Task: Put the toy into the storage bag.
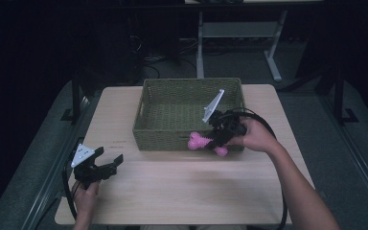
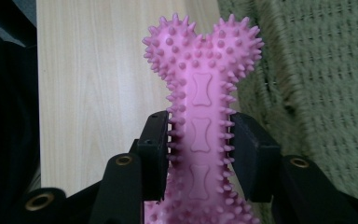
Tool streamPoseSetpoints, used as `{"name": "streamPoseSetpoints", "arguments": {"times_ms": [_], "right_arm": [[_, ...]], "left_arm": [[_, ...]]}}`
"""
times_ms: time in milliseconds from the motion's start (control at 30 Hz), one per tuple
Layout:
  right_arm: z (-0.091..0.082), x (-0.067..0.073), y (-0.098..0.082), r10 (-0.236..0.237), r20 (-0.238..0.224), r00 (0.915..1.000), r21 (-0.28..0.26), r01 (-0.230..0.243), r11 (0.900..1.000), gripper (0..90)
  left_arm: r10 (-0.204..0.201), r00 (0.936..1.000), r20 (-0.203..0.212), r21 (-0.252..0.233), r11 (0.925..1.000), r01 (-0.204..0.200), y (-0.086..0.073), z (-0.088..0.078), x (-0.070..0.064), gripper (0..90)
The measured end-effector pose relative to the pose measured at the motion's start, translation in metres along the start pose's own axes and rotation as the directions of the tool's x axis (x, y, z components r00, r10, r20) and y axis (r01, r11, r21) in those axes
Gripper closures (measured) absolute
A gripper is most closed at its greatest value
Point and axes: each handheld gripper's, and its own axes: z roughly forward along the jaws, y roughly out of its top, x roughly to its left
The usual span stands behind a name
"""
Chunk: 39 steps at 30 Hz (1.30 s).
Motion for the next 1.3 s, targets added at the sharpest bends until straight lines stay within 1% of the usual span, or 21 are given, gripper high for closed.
{"name": "streamPoseSetpoints", "arguments": {"times_ms": [67, 100, 267, 333, 500, 600, 767, 833, 967, 1133, 1300], "right_arm": [[-0.003, -0.002, 0.002, -0.002, 0.005, 1.0, -0.002, 0.002, 1.0, 58.2], [-0.005, -0.004, 0.003, 0.002, 0.0, 1.0, -0.009, -0.002, 1.0, 58.2], [-0.008, -0.01, 0.009, -0.003, 0.003, 1.0, -0.002, 0.003, 1.0, 58.2], [-0.009, -0.013, 0.01, -0.003, -0.006, 1.0, -0.013, 0.003, 1.0, 58.2], [-0.01, -0.019, 0.016, 0.0, -0.008, 1.0, 0.0, 0.0, 1.0, 58.2], [-0.012, -0.023, 0.019, -0.002, -0.014, 0.9999, -0.016, 0.002, 1.0, 58.2], [-0.015, -0.028, 0.025, 0.0, -0.008, 1.0, -0.005, 0.0, 1.0, 58.2], [-0.017, -0.031, 0.026, -0.003, -0.013, 0.9999, -0.019, 0.003, 1.0, 58.2], [-0.02, -0.036, 0.029, 0.0, -0.005, 1.0, -0.013, 0.0, 1.0, 58.2], [-0.024, -0.044, 0.031, 0.01, -0.013, 0.9999, -0.022, -0.01, 1.0, 58.2], [-0.025, -0.052, 0.033, 0.023, -0.006, 0.9997, -0.016, -0.023, 1.0, 58.2]], "left_arm": [[0.0, 1.0, 0.0, 0.0, 1.0, 0.0, 0.0, 0.0, 0.0, 13.9], [-0.001, 1.0, 0.001, -0.001, 1.0, 0.001, 0.0, 0.0, 0.0, 13.8], [-0.001, 1.0, 0.001, 0.0, 1.0, 0.001, 0.0, 0.0, 0.0, 13.9], [-0.003, 1.0, 0.001, -0.001, 1.0, 0.003, 0.0, 0.0, 0.0, 13.9], [-0.003, 1.0, 0.0, -0.003, 1.0, 0.003, 0.0, 0.0, 0.0, 13.9], [-0.001, 1.0, 0.0, -0.004, 1.0, 0.001, 0.0, -0.001, 0.0, 13.9], [-0.003, 1.0, 0.0, -0.003, 1.0, 0.003, 0.0, 0.0, 0.0, 13.9], [-0.001, 1.0, 0.0, -0.003, 1.0, 0.001, 0.0, 0.0, 0.0, 13.9], [0.005, 1.0, -0.004, -0.002, 1.0, -0.005, 0.001, 0.0, 0.0, 13.8], [0.008, 1.0, -0.005, 0.0, 1.0, -0.008, 0.001, 0.001, 0.0, 13.9], [0.006, 1.0, -0.004, 0.002, 1.0, -0.006, 0.001, 0.001, 0.0, 13.9]]}}
